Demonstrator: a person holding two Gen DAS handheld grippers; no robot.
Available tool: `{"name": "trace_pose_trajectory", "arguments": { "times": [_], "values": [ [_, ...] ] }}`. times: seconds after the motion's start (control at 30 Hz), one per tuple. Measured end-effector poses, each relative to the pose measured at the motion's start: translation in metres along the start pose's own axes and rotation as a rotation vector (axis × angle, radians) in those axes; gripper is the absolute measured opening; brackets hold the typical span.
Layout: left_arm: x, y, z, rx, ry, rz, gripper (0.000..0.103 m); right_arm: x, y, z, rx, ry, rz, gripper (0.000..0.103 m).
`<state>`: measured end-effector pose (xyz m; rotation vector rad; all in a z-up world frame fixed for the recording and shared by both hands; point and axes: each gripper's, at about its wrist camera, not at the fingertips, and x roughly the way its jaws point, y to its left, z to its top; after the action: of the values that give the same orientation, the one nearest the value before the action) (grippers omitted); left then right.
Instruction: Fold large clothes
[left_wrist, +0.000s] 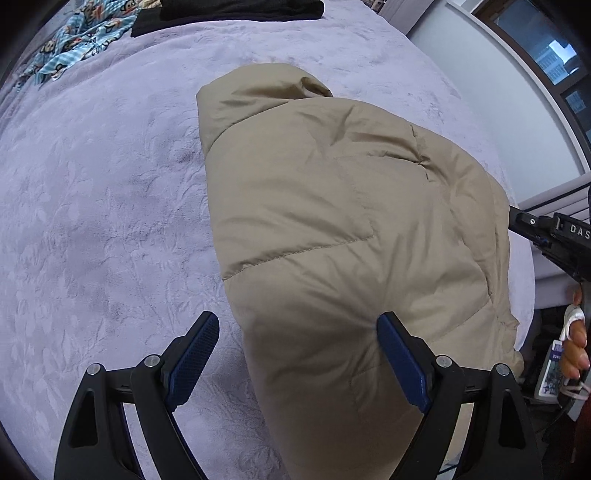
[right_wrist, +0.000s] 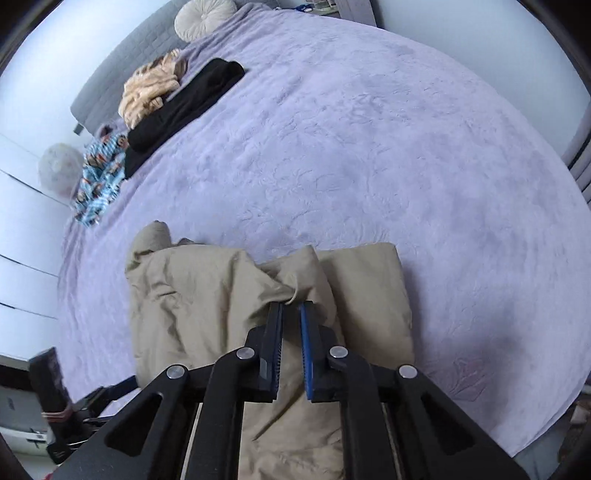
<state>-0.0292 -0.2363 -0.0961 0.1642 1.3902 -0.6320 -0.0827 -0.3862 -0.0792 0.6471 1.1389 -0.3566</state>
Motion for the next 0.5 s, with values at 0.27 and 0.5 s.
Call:
{"name": "trace_pose_trajectory", "arguments": {
  "times": [0.27, 0.5],
  "values": [
    [0.004, 0.006, 0.002, -0.086, 0.02, -0.009, 0.089, 0.028, -0.056, 0.013, 0.186, 0.176, 0.3, 0.019],
    [0.014, -0.013, 0.012, -0.069, 0.051, -0.023, 0.089, 0.064, -0.073, 0.016, 0.258, 0.281, 0.493, 0.053]
  ]
}}
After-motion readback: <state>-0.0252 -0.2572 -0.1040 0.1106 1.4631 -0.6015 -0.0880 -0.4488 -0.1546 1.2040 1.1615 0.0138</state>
